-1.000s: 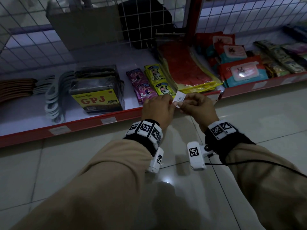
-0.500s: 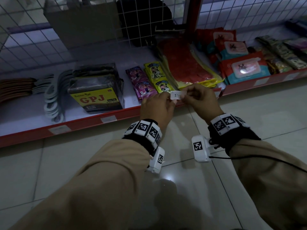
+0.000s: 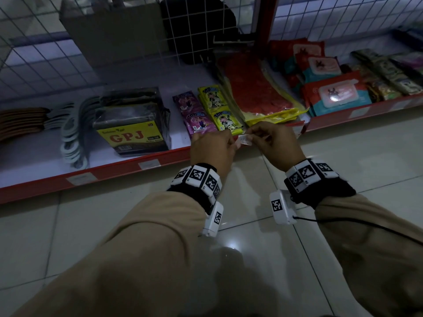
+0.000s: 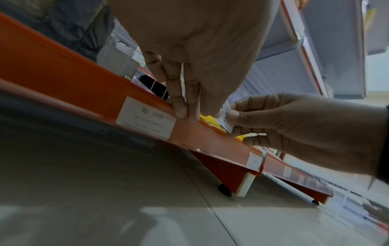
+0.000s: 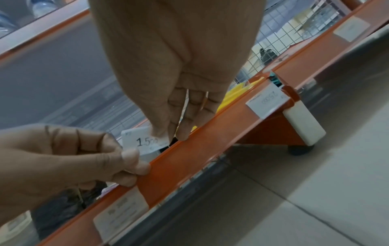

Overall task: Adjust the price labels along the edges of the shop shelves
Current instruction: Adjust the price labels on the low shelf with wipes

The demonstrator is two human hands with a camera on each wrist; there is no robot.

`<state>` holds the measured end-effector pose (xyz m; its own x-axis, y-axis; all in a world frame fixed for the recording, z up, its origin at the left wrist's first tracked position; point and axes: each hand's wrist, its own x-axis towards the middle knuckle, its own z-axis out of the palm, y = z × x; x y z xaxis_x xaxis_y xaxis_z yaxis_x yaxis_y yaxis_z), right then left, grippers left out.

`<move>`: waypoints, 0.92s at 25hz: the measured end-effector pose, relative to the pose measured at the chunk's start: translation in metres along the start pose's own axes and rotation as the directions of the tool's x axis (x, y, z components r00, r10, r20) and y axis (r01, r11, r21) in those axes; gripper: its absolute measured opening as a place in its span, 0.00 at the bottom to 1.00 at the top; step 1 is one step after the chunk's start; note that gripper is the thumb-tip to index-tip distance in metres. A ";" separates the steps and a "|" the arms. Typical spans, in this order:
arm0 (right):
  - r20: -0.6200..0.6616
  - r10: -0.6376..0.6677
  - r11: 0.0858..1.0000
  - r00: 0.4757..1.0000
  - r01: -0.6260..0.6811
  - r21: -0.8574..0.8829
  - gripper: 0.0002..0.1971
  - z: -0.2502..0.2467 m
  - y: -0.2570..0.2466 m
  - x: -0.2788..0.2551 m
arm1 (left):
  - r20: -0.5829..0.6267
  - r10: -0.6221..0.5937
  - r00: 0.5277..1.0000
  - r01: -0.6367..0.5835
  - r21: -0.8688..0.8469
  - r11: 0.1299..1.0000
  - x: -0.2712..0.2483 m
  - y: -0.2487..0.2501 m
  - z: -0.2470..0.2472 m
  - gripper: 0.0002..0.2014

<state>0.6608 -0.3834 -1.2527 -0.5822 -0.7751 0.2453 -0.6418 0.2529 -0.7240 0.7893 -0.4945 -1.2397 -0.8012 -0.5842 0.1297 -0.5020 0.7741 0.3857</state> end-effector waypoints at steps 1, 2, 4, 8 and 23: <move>-0.024 -0.012 1.000 1.000 0.012 -0.007 0.05 -0.001 0.000 0.001 | 0.007 0.009 1.000 -0.009 0.014 1.000 0.000 0.000 0.000 0.08; -0.058 -0.034 0.999 0.998 0.032 -0.025 0.05 -0.003 0.000 0.002 | 0.014 0.018 1.000 -0.019 0.020 1.000 0.000 0.000 -0.001 0.09; -0.097 -0.097 0.988 0.991 0.085 -0.127 0.06 -0.008 0.001 0.006 | 0.022 0.039 0.999 -0.040 0.024 0.999 -0.001 0.001 -0.001 0.08; -0.011 -0.177 0.938 0.984 0.165 -0.305 0.07 -0.011 0.003 0.010 | 0.020 0.020 1.000 -0.020 -0.007 1.000 -0.002 0.002 0.001 0.08; 0.217 -0.154 0.830 0.964 0.245 -0.502 0.09 -0.005 0.006 0.006 | 0.082 0.046 0.996 -0.063 0.212 0.975 -0.002 0.004 0.014 0.17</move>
<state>0.6511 -0.3835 -1.2528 -0.3542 -0.9117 0.2082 -0.9256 0.3101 -0.2169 0.7843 -0.4867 -1.2510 -0.8475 -0.5259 0.0724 -0.5083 0.8433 0.1748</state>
